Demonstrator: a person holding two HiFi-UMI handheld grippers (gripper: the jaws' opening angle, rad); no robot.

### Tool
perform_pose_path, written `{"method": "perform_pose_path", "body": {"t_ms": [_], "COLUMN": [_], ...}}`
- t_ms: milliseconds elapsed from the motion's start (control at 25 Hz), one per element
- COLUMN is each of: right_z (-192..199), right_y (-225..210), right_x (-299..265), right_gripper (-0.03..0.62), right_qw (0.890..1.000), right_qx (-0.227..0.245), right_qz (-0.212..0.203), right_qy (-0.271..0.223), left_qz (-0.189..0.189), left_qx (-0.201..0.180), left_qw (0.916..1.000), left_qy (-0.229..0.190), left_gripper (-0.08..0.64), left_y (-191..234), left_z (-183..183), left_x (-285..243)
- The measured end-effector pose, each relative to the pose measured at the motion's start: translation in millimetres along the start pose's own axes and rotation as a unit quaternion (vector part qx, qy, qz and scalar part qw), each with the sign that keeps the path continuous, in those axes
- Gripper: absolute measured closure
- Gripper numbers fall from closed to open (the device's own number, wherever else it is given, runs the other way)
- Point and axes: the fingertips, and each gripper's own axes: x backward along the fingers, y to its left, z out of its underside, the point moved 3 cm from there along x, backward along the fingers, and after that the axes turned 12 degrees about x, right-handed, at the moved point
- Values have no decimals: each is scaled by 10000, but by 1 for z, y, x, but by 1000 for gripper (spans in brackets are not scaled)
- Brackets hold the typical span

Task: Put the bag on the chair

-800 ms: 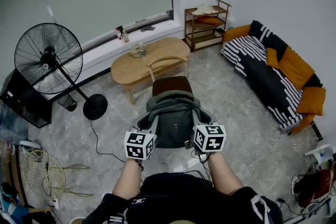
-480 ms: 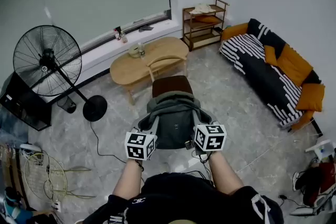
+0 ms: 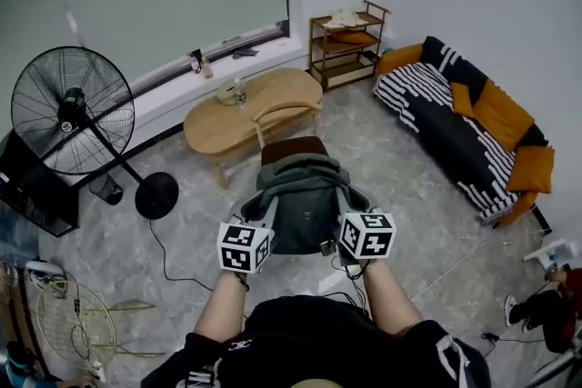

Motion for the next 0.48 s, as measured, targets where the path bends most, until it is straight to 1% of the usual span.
{"method": "perform_pose_path", "body": {"t_ms": [320, 480], "right_z": [-23, -27], "right_y": [31, 44], "right_x": [-38, -49], "right_gripper": [531, 531], "right_qw": [9990, 9984], "right_qx": [-69, -133], "right_qz": [417, 529], "right_qy": [-157, -176], "left_qz": [440, 567], "left_qx": [-143, -251], "left_qw": [9989, 9980], "left_qy": [-101, -105], "left_gripper": [465, 465], "left_y": [54, 73], "left_z": [-29, -38], "left_x": [-10, -13]}}
